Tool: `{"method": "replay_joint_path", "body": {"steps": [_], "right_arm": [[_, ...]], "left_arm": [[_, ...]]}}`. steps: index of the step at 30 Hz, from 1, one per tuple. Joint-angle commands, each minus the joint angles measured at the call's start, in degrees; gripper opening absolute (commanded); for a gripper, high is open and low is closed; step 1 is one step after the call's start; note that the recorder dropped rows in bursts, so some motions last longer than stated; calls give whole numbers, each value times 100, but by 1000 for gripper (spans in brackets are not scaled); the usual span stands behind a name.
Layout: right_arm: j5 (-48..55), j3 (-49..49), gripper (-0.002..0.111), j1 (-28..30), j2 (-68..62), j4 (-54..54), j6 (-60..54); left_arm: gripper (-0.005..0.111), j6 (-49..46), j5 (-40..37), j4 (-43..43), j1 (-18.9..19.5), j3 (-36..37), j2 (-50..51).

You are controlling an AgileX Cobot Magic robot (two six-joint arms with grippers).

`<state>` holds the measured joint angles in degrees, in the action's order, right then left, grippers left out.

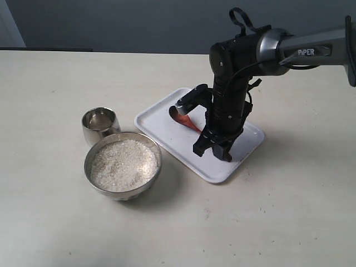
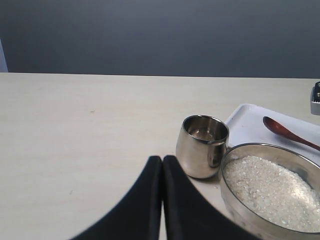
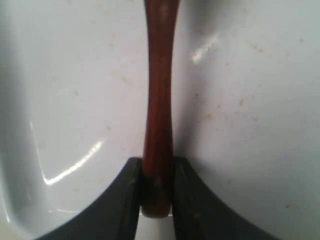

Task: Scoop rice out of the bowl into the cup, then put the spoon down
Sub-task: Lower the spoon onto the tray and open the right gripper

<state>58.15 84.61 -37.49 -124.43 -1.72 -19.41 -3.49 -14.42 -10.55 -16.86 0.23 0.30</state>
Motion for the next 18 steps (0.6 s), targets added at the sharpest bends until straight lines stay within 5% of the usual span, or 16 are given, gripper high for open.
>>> {"method": "replay_joint_path", "body": {"steps": [1,7,18], "right_arm": [[-83,-2,23,40,13,31,0],[-114,-2,53,40,13,31,40],[224,-2,53,40,368,172,371]], "left_arm": [[1,38,89,8,-37,-23,-30],[1,38,89,8,-37,-23,-30],[1,38,89,8,-37,-23,-30]]}}
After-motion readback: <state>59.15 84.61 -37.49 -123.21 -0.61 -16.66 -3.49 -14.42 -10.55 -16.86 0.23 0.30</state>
